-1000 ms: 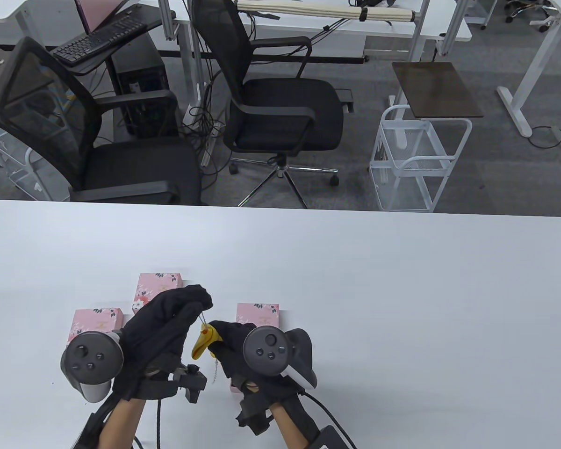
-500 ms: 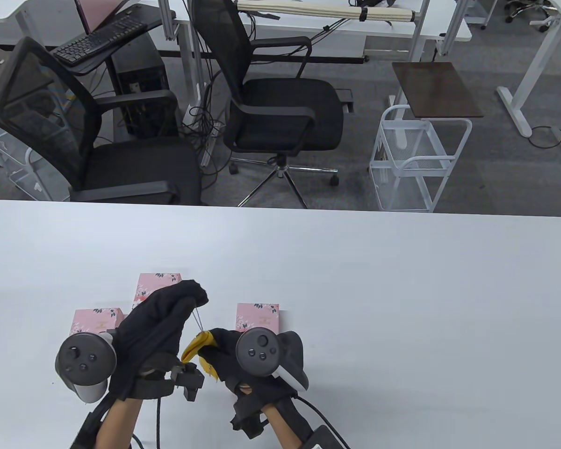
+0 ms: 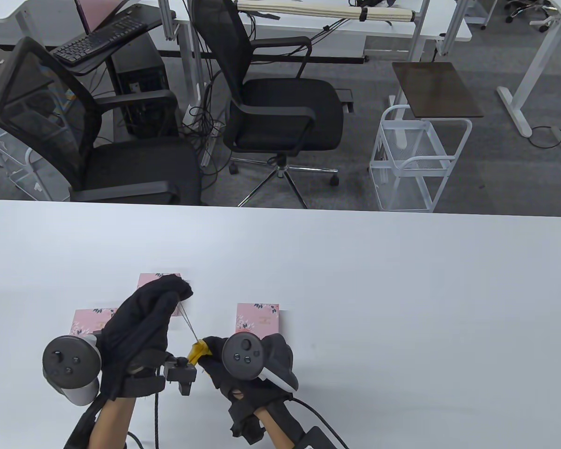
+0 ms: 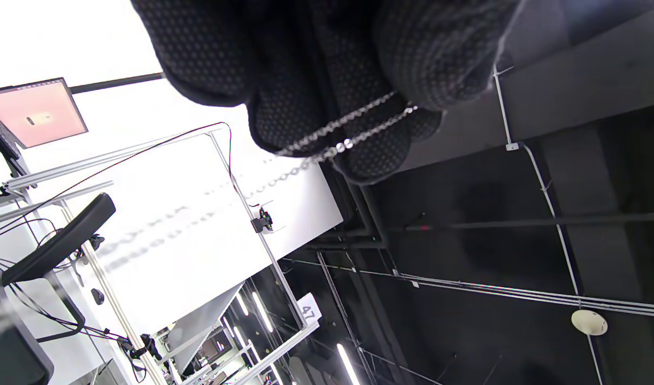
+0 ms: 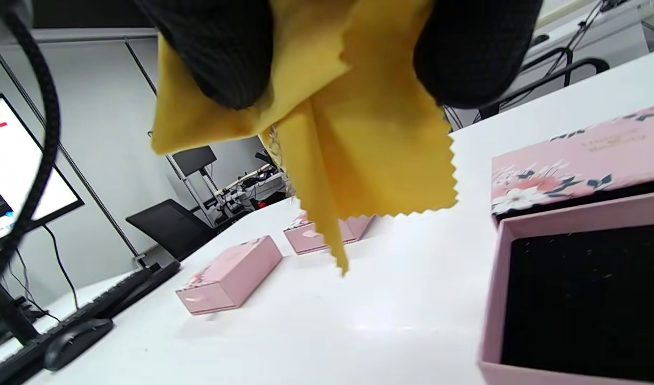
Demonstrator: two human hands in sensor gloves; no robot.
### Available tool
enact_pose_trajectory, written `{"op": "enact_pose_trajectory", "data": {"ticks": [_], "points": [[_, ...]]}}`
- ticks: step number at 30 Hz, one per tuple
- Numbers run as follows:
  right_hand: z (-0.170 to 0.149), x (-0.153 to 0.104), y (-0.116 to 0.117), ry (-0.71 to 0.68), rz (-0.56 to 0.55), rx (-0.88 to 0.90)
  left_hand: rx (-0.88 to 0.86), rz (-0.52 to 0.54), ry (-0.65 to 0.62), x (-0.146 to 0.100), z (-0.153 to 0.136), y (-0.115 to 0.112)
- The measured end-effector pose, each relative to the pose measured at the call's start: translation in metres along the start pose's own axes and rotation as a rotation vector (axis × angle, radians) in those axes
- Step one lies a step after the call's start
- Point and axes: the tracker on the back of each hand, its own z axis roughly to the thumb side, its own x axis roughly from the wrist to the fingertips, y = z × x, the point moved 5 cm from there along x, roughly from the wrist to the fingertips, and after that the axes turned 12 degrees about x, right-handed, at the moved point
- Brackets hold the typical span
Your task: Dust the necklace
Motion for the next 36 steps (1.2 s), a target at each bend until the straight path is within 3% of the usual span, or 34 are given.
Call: {"op": "enact_pose_trajectory", "data": {"ticks": [9, 14, 22, 28, 31, 36], "points": [[0.005, 0.000, 0.008, 0.004, 0.074, -0.044, -0.008, 0.023, 0.012, 0.001, -0.003, 0.009], [0.003, 0.001, 0.015, 0.026, 0.115, -0.153, -0.035, 0.037, 0.025, 0.002, -0.005, 0.015], [0.000, 0.001, 0.005, 0.079, 0.133, -0.303, -0.061, 0.077, 0.055, 0.003, -0.013, 0.030], [-0.002, 0.001, 0.006, 0.083, 0.174, -0.280, -0.086, 0.083, 0.057, 0.002, -0.012, 0.033], [0.000, 0.001, -0.002, 0.085, 0.132, -0.324, -0.086, 0.078, 0.054, 0.002, -0.011, 0.033], [-0.011, -0.011, -0.049, 0.124, -0.041, -0.298, -0.091, 0.045, 0.042, 0.002, -0.008, 0.028]]}}
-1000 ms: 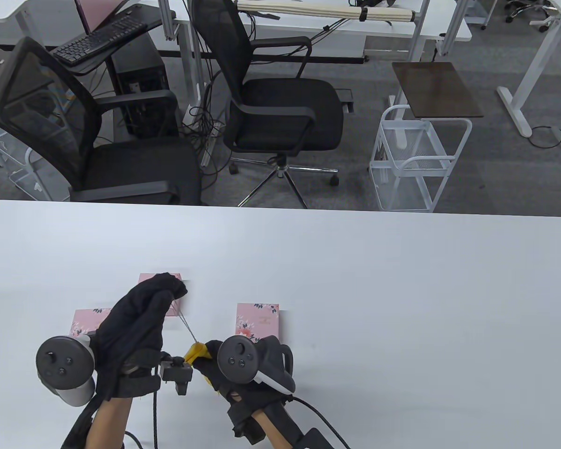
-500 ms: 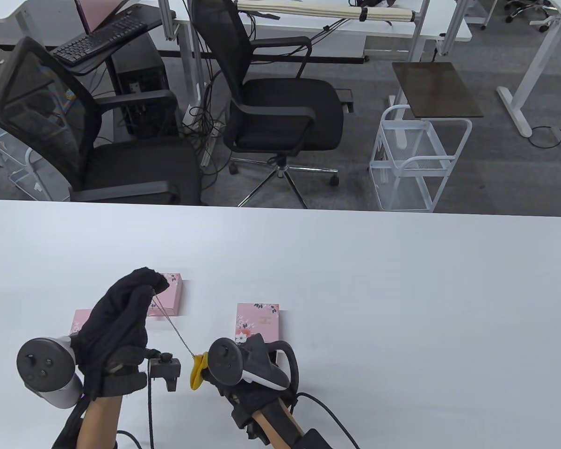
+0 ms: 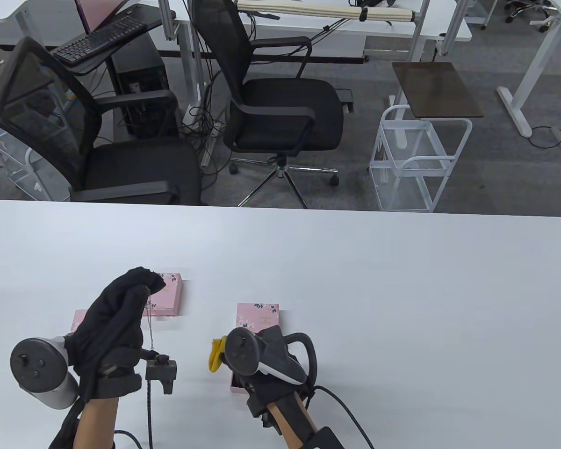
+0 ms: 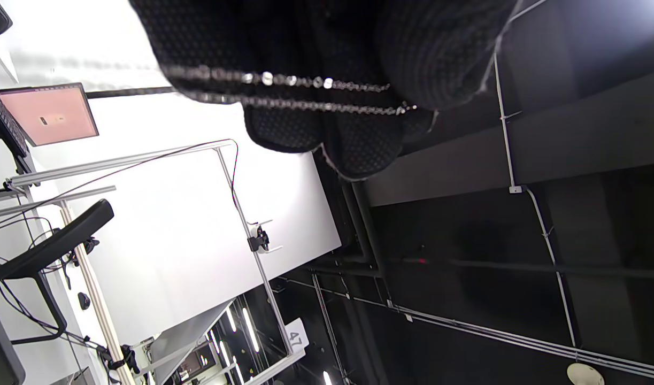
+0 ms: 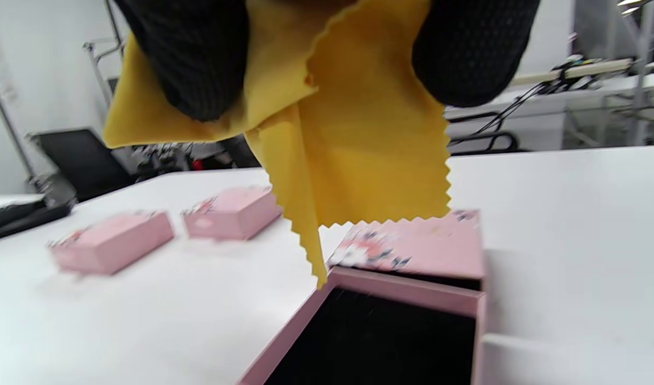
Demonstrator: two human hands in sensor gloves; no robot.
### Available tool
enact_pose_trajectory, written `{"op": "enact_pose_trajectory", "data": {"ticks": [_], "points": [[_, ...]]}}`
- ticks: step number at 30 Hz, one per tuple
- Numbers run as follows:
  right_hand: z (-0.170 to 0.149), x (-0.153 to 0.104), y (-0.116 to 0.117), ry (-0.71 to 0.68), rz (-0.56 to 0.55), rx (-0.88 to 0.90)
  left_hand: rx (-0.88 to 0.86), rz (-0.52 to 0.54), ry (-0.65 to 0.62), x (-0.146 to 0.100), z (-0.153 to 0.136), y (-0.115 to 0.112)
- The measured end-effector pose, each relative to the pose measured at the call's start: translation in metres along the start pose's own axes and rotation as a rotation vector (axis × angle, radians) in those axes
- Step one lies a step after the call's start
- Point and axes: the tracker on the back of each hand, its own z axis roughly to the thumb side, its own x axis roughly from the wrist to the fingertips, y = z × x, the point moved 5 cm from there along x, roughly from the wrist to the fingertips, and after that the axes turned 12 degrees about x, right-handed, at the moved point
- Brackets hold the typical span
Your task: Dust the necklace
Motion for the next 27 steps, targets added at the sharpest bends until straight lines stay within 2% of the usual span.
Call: {"op": "enact_pose_trajectory", "data": {"ticks": [3, 5, 7, 11, 15, 16, 25, 27], "points": [[-0.040, -0.012, -0.026, 0.091, -0.113, 0.016, 0.002, -0.019, -0.014, -0.002, 0.005, -0.006], [-0.068, -0.021, -0.034, 0.158, -0.154, 0.023, 0.008, -0.038, -0.023, -0.003, 0.007, -0.011], [-0.096, -0.031, -0.037, 0.218, -0.227, 0.043, 0.014, -0.052, -0.032, -0.004, 0.010, -0.015], [-0.129, -0.041, -0.032, 0.281, -0.333, 0.083, 0.022, -0.079, -0.046, -0.006, 0.013, -0.023], [-0.150, -0.040, -0.020, 0.371, -0.264, 0.024, 0.031, -0.109, -0.051, -0.009, 0.015, -0.032], [-0.158, -0.040, -0.013, 0.408, -0.213, -0.008, 0.036, -0.117, -0.054, -0.009, 0.015, -0.035], [-0.187, -0.037, 0.015, 0.513, -0.053, -0.115, 0.075, -0.152, -0.069, -0.013, 0.017, -0.049], [-0.191, -0.035, 0.024, 0.543, 0.019, -0.152, 0.078, -0.153, -0.068, -0.013, 0.017, -0.050]]}}
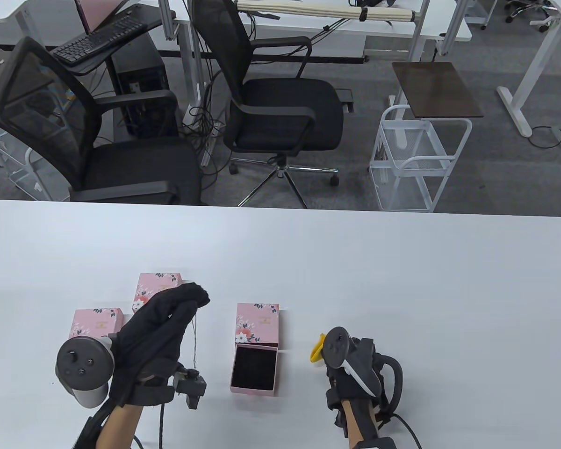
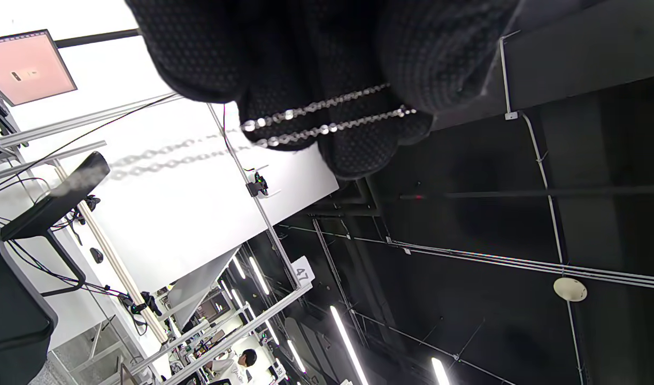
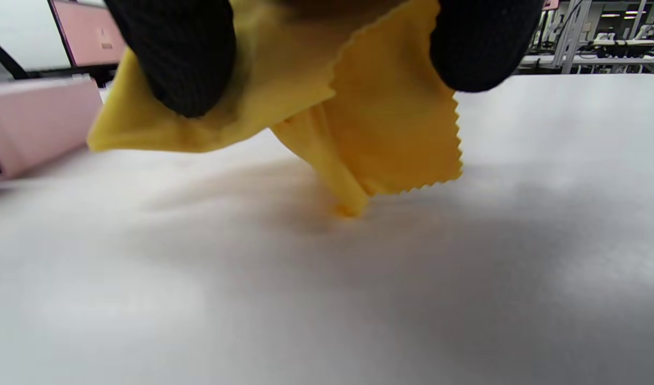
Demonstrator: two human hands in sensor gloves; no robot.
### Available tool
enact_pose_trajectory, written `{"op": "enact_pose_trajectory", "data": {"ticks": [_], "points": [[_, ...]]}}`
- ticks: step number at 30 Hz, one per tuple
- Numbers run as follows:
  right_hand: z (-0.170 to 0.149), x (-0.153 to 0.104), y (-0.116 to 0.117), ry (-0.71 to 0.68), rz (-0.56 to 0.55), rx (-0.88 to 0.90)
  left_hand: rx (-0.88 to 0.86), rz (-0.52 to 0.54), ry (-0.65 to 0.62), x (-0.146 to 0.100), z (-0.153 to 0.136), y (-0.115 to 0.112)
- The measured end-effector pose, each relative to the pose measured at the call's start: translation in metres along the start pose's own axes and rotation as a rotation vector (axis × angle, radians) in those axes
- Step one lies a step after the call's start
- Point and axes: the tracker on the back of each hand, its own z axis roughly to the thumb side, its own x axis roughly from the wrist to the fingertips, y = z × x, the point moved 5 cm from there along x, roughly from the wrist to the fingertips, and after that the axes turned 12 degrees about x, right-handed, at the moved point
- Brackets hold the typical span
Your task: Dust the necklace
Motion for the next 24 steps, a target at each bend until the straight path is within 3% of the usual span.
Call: {"op": "enact_pose_trajectory", "data": {"ticks": [4, 7, 13, 16, 18, 24], "points": [[-0.002, 0.002, 0.007, 0.022, 0.058, -0.024, -0.002, -0.001, 0.005, 0.000, 0.000, 0.000], [-0.003, 0.000, 0.000, 0.017, 0.044, 0.014, -0.004, -0.005, 0.003, 0.000, 0.001, -0.001], [0.026, -0.028, -0.055, -0.178, -0.182, 0.268, -0.001, -0.040, 0.007, 0.001, -0.001, -0.008], [0.056, -0.052, -0.084, -0.381, -0.254, 0.481, 0.022, -0.086, 0.003, 0.002, -0.003, -0.017], [0.087, -0.071, -0.099, -0.553, -0.197, 0.647, 0.026, -0.089, 0.003, 0.003, -0.003, -0.020], [0.153, -0.095, -0.112, -0.761, -0.027, 0.777, 0.023, -0.094, -0.015, 0.002, 0.000, -0.021]]}}
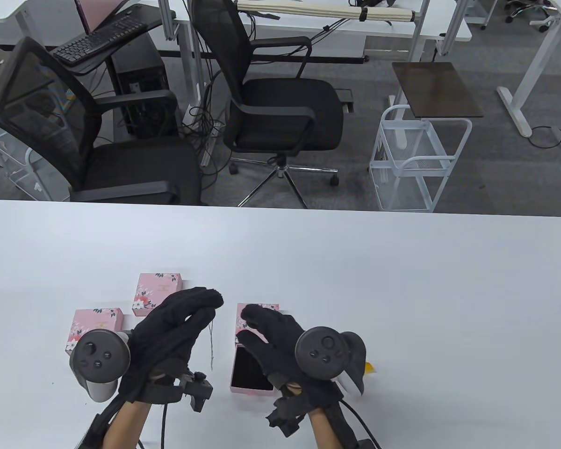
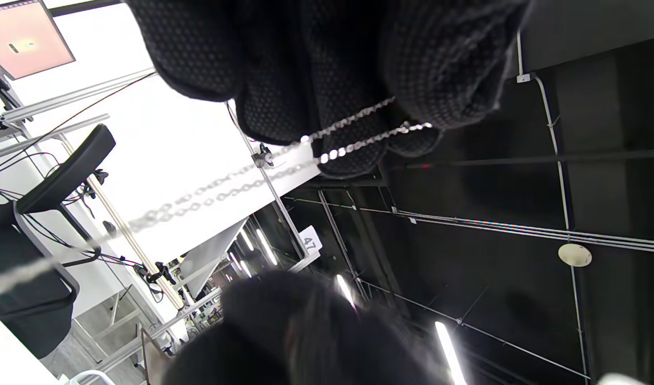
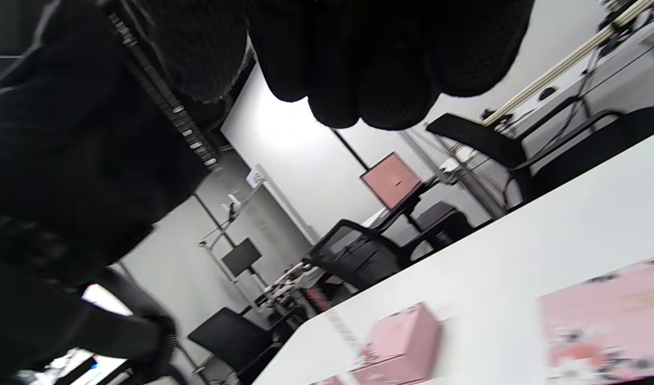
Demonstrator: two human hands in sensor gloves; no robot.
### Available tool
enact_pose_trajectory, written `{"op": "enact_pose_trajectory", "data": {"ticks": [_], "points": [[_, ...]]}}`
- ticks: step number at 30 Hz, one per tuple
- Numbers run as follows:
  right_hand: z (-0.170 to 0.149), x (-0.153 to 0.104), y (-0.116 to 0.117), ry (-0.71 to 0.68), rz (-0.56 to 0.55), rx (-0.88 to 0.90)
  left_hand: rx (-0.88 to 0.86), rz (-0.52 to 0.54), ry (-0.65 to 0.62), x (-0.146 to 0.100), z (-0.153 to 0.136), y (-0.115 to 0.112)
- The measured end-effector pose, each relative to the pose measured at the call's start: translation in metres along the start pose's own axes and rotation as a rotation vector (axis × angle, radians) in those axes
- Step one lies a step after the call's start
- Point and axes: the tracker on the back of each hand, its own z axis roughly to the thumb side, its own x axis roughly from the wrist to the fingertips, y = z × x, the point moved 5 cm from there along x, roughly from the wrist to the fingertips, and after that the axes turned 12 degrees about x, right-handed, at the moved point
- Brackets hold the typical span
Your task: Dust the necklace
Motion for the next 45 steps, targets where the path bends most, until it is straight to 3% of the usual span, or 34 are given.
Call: {"op": "enact_pose_trajectory", "data": {"ticks": [6, 11, 18, 36, 45], "points": [[0.006, 0.017, 0.037, -0.034, 0.089, 0.059, 0.002, -0.009, -0.013, -0.001, 0.003, -0.001], [-0.003, 0.015, 0.022, -0.022, 0.026, 0.003, -0.002, 0.022, 0.007, 0.000, -0.001, 0.007], [-0.008, 0.011, -0.003, -0.014, -0.025, 0.085, -0.024, 0.065, 0.048, 0.002, -0.013, 0.022], [-0.014, 0.009, -0.014, 0.022, -0.049, 0.034, -0.015, 0.095, 0.105, 0.004, -0.032, 0.038], [-0.023, 0.005, -0.034, 0.061, -0.111, -0.016, 0.044, 0.086, 0.139, 0.006, -0.043, 0.043]]}}
